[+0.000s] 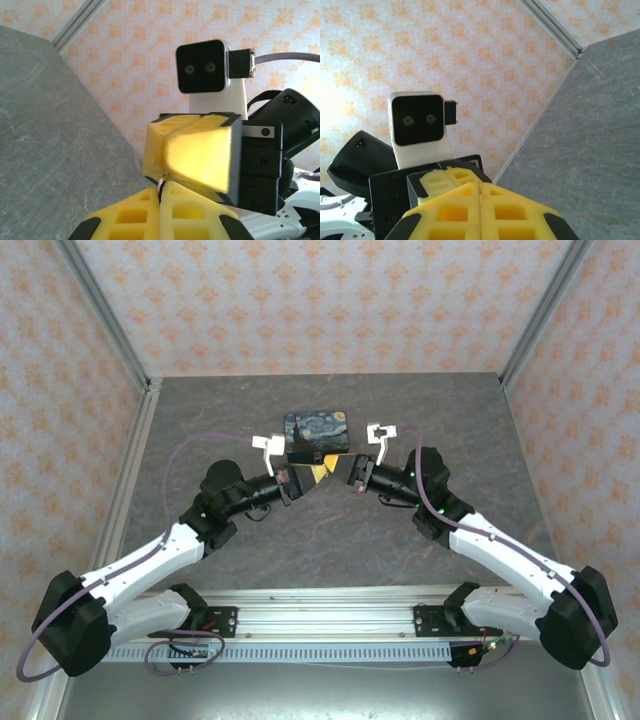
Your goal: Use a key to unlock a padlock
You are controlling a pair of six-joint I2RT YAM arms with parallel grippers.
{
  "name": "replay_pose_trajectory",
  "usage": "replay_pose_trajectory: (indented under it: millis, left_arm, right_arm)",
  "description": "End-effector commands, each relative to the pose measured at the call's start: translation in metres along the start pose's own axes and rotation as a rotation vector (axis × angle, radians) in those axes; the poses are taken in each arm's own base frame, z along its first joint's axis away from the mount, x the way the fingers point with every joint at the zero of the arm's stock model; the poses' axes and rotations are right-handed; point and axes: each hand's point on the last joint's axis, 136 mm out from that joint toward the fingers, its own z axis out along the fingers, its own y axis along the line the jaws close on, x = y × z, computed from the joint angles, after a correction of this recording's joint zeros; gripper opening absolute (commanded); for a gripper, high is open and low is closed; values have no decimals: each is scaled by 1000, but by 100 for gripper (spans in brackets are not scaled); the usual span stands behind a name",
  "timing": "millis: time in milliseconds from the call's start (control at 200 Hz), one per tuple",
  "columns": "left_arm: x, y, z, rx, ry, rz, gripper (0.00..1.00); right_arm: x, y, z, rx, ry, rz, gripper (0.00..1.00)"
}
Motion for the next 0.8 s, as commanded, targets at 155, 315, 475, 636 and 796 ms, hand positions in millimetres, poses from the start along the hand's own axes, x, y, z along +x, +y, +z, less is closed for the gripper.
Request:
replay_pose_trajectory:
  millis: [155, 315, 475, 636, 796]
  left_arm:
    - [-13, 42, -31, -221, -32, 32, 0]
    - [-22, 82, -57, -439, -6, 54, 0]
    - [-41, 144, -87, -733, 28, 41, 0]
    - [-59, 215, -108, -956, 43, -41, 0]
    - [-70, 273, -101, -1072, 106, -87, 0]
  right_arm:
    - [-32, -26, -22, 300, -45, -90, 56]
    - [-49, -88, -37, 602, -18, -17, 61]
    - [-53, -170, -30, 748, 56, 192, 62]
    - [-57, -229, -2, 819, 148, 276, 64]
    - [-64, -275, 14, 919, 214, 262, 67]
